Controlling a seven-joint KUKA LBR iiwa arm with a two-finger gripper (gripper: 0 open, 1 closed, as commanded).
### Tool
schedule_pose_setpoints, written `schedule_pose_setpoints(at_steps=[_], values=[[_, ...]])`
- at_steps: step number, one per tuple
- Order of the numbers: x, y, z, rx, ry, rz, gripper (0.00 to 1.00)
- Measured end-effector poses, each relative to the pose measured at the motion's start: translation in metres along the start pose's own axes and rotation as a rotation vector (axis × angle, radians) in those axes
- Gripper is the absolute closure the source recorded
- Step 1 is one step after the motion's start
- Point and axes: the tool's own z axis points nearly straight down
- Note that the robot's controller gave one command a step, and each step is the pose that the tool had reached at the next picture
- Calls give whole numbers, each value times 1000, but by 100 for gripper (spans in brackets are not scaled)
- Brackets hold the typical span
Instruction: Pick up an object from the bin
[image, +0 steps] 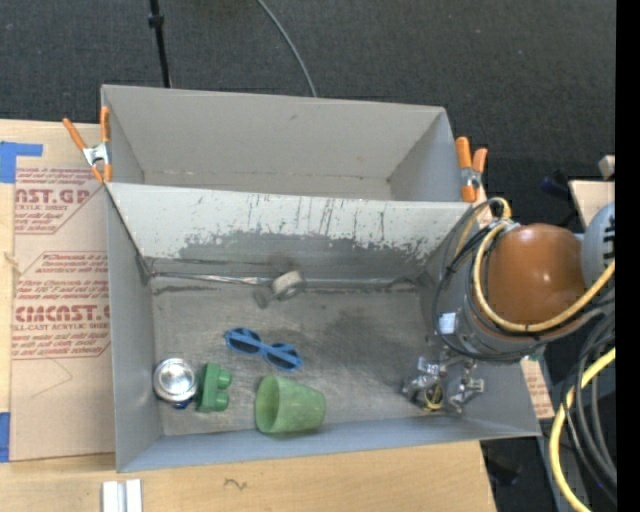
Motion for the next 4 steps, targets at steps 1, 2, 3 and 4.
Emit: schedule_pose_setpoints(at_steps=[1,2,3,4], values=[[3,-8,-116,19,-14,65,100],[-11,11,-121,13,-12,-349,100],[-7,9,-155,16,-12,-319,100],[-1,7,-150,12,-12,-306,100]])
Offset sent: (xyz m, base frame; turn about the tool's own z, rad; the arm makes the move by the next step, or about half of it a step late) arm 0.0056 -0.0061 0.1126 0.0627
